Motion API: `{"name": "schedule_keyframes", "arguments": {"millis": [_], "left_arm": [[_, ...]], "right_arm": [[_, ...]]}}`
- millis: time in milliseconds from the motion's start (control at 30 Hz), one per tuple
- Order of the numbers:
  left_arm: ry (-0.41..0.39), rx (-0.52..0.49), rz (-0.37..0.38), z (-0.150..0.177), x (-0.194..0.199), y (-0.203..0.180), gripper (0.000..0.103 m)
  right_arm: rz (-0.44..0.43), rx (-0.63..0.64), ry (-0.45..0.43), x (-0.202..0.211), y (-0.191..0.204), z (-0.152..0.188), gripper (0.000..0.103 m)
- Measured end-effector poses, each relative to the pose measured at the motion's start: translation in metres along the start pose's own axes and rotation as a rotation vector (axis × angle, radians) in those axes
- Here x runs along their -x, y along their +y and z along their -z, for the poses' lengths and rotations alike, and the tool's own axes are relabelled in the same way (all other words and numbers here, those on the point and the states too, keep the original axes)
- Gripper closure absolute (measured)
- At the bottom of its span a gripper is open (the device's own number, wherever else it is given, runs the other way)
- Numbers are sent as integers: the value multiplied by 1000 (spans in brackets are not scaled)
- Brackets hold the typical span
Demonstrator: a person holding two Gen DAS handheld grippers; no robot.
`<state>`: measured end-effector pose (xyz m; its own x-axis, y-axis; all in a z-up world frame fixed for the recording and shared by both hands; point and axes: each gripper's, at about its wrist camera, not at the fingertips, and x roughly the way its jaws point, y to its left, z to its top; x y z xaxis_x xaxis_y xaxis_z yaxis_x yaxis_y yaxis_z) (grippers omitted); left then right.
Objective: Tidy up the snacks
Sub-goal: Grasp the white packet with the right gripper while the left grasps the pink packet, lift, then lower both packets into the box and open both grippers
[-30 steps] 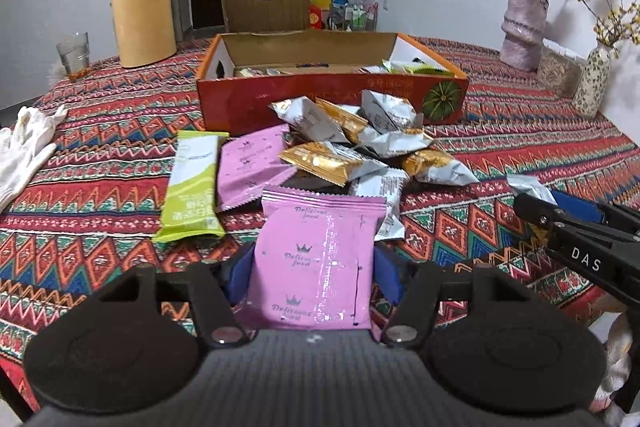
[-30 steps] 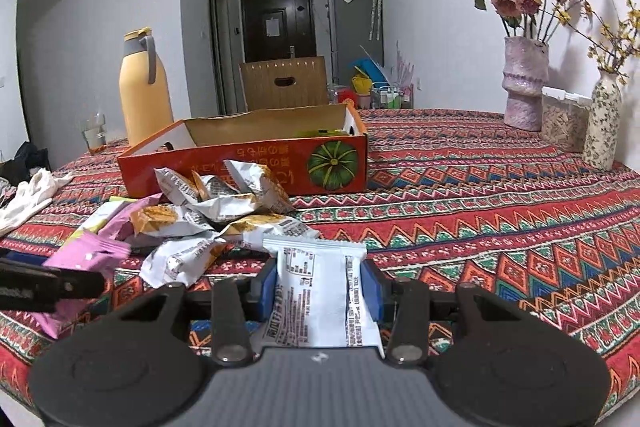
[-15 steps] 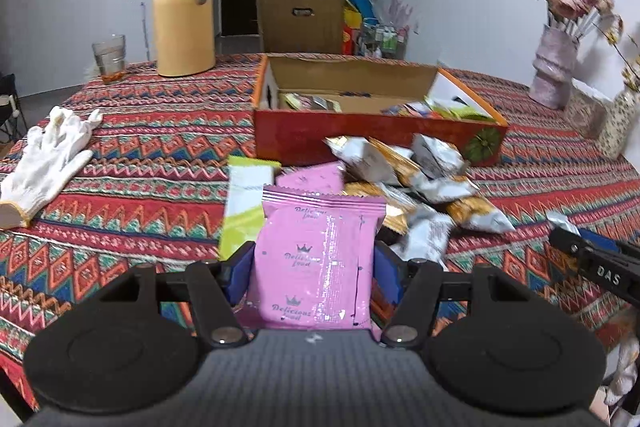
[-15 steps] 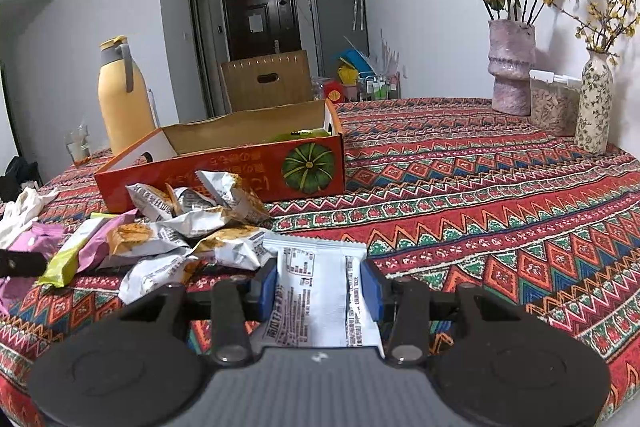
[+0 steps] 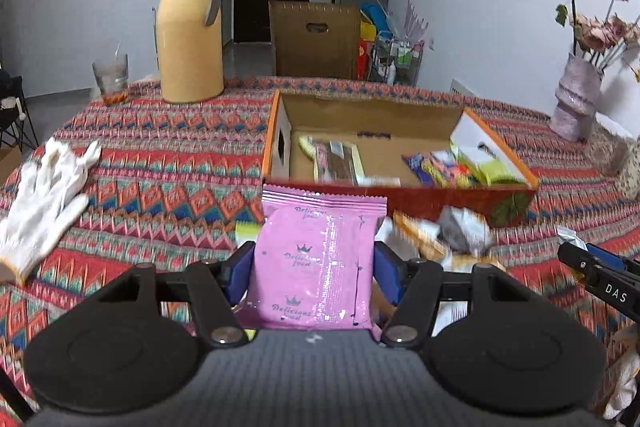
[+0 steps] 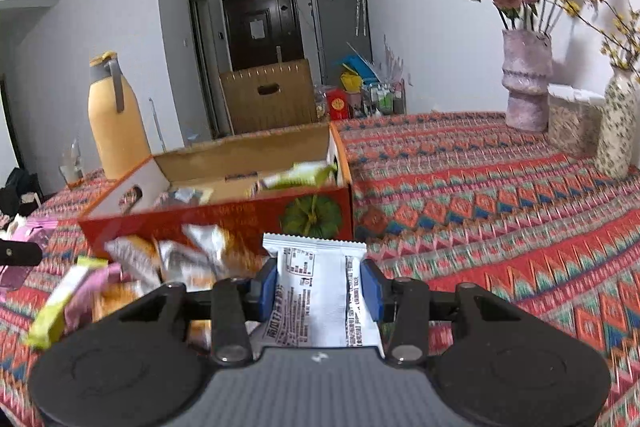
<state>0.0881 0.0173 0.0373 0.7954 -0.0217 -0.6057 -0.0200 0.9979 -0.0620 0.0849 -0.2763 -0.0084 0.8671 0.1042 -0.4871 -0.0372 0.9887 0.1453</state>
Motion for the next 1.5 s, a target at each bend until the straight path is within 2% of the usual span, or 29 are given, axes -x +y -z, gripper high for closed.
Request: {"name": "schedule_keyframes", "arguments": {"millis": [300,567,800,1100,1167,1200,1233,1267,1367,1500], "left_arm": [[-41,16,-12,-52,-30,-3,40],[-19,31,-3,-82,-80,-12,40],[28,70,-12,-84,-129,-12,40],[75,72,-13,-72,-151,-10,40],[62,79,-10,-71,-149,-9,38],[51,85,-6,-71,-147,-7,29],[41,96,0,-71,-145,-6,19],[29,103,2,-70,-141,-6,16],[-5,108,8,-70,-132,-5,3],[-35,129,-4,-70,-123,-3,0]], "right_arm": [[-51,26,-52,-41,19,-54,61],[-77,72,-44,-88,39,-84,60],[-68,74,-16,-128,49,-86,60],[-67,107,4,-144,57,-72,60],[-70,102,9,-146,57,-70,55],[-72,96,11,-145,55,-70,49],[-77,83,13,-144,53,-69,35],[-81,70,7,-143,51,-69,21],[-67,46,-27,-135,47,-70,3],[-68,20,-41,-129,43,-70,0]]}}
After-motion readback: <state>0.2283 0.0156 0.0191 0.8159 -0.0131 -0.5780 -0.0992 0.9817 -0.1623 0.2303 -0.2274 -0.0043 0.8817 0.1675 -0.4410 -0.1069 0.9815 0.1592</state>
